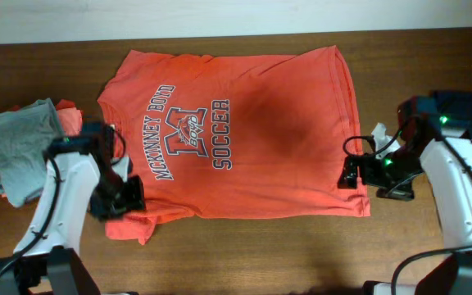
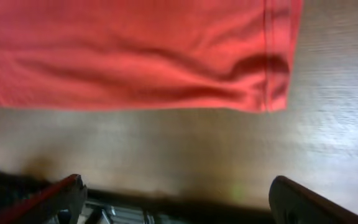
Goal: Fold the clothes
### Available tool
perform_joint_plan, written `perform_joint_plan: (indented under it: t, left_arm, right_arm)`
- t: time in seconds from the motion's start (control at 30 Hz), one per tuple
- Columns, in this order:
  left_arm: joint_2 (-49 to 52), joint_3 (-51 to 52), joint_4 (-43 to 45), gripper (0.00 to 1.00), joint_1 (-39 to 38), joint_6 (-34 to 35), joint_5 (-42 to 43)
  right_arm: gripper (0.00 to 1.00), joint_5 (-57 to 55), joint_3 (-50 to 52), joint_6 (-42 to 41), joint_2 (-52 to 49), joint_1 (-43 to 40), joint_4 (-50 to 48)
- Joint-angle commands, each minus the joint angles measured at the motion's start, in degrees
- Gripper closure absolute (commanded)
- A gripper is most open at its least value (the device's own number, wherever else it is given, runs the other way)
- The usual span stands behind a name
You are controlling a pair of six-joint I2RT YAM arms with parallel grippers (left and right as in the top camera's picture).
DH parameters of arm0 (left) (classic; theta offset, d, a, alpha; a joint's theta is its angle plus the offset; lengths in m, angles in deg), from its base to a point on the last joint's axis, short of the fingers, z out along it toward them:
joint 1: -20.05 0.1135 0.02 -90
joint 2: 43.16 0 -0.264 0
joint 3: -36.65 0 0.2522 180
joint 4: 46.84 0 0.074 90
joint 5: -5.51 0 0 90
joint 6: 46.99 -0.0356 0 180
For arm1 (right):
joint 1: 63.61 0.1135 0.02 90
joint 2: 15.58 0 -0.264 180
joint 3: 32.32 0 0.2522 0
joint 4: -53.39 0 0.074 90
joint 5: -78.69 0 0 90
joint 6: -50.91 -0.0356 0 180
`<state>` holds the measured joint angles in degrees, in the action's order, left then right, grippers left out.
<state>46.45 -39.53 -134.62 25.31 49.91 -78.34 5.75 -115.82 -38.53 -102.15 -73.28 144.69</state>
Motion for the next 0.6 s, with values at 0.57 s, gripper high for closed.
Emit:
perform_joint_plan:
  t: [0.57]
  left_arm:
    - [-0.17, 11.02, 5.11, 0.52, -0.02, 5.97, 6.62]
  right_arm:
    - [0.01, -6.80, 17.09, -14.84, 0.26, -0.20, -19.58]
